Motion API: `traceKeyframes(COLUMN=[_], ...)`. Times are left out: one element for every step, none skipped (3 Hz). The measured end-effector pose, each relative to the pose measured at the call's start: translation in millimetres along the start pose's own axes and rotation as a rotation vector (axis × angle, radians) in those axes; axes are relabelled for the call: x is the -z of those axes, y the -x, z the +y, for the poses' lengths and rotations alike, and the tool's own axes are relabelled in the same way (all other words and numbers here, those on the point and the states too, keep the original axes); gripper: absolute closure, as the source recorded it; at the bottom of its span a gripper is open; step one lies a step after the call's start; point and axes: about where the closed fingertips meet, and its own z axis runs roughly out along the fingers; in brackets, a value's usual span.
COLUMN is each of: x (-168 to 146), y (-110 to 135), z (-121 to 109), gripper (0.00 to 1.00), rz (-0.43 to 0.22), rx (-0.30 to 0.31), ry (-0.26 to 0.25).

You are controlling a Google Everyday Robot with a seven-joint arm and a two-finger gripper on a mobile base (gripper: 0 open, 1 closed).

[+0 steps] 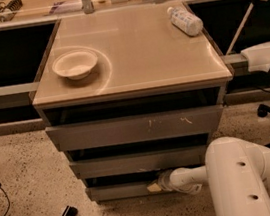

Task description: Open bottom drawer

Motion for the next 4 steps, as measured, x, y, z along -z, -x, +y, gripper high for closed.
traceKeyframes(x=[13.4, 18.8, 20.0, 25.4], y=[12.1, 3.4, 4.4, -5.7], z=[-1.0, 5.9, 5.9, 14.1], gripper=[1.00, 1.00, 1.00, 1.00], rz=[-0.041, -0.038, -0.039, -0.031], rx=[0.034, 0.029, 0.030, 0.018], ry=[-0.002, 0.000, -0.001, 0.006])
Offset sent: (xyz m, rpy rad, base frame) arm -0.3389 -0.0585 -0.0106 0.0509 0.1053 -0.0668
